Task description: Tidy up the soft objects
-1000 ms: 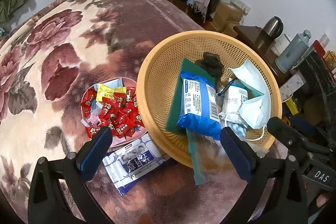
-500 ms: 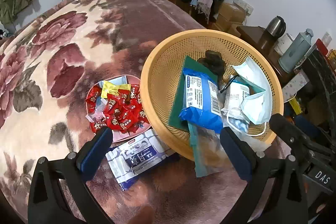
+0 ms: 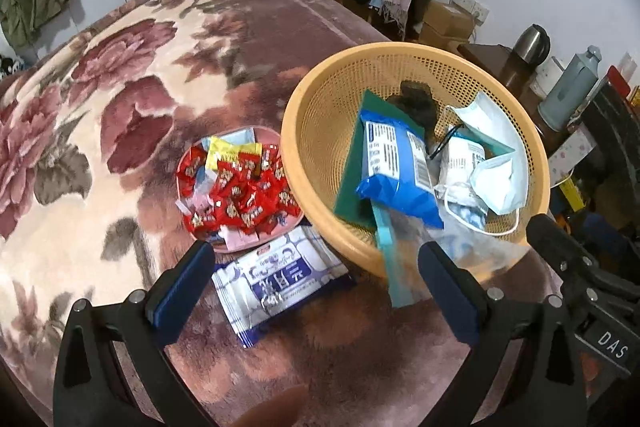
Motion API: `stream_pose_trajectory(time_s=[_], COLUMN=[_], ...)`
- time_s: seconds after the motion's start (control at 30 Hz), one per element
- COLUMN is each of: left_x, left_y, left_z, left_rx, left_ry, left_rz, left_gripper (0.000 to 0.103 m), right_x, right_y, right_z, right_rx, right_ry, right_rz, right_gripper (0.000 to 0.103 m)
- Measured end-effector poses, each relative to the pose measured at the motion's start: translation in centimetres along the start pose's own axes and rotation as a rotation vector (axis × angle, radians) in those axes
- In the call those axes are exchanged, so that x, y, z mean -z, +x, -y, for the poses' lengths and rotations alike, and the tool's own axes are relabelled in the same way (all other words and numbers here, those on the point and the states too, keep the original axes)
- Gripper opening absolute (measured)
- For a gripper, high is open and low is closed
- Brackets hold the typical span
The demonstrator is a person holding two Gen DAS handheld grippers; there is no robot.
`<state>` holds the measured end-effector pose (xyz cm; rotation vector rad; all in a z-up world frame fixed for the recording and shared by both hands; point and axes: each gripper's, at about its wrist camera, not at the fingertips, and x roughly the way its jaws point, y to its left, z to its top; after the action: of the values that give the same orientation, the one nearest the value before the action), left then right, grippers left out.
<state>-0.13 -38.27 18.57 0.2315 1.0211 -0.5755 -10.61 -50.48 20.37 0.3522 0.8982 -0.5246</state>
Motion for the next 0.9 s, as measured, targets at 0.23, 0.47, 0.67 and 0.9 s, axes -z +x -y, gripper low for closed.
stream_pose_trajectory(time_s=[0.23, 0.47, 0.67, 0.9], left_x=[1.1, 1.8, 2.8, 4.2], left_y=[-0.6, -1.7, -2.5, -3.3], left_z=[-0.8, -1.1, -2.4, -4.5], left_rx=[0.017, -0.004, -0.011, 0.000], left_ry=[-0.006, 0.006, -0.001, -0.023], left_rz=[0.008, 0.033, 0.042, 0.045], left_gripper=[0.099, 0.098, 0.097, 0.096], right_x=[1.0, 1.9, 2.8, 3.8], right_y=[-0.5, -1.5, -2.2, -3.1], right_z=[-0.9, -1.7, -3.3, -5.2], right_rx=[-0.029, 0.016, 0.005, 0.000], right_ry=[-0.008, -0.022, -0.054, -0.075], right_rz=[0.003, 0.021, 0.035, 0.043], right_gripper=[0.102, 0.102, 0.102, 0.102])
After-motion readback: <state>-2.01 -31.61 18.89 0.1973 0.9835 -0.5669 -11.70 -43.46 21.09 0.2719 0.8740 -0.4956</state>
